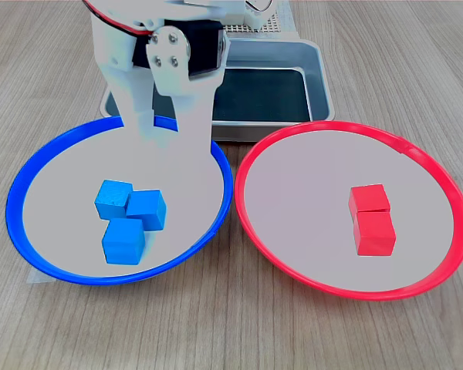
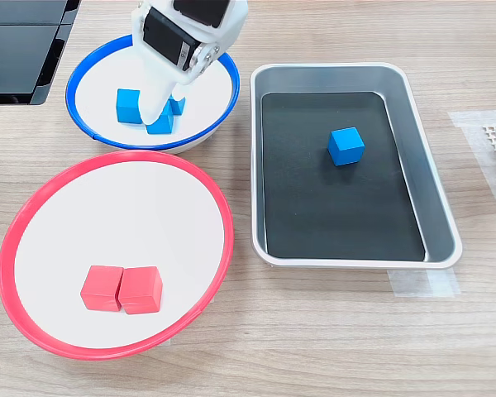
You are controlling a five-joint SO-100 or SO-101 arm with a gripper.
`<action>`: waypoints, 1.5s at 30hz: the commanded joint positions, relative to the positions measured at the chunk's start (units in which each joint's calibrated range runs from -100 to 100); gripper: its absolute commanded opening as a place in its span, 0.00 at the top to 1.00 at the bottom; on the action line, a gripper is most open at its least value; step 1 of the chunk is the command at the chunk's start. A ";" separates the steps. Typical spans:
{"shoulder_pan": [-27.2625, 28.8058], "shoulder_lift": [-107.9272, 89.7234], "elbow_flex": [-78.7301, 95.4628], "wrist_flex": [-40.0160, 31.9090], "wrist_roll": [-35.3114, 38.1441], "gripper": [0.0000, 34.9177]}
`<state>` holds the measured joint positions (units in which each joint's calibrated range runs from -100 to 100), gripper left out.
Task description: Resolve any anomalies and move all blocks to matching dishes
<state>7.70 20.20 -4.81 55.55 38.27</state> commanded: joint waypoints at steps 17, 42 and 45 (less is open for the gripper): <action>7.88 -39.69 40.36 15.73 19.19 0.46; 2.42 -37.73 57.93 1.04 21.83 0.42; 2.51 -37.73 59.11 -0.12 21.88 0.50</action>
<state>10.18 -17.48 53.81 56.53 60.00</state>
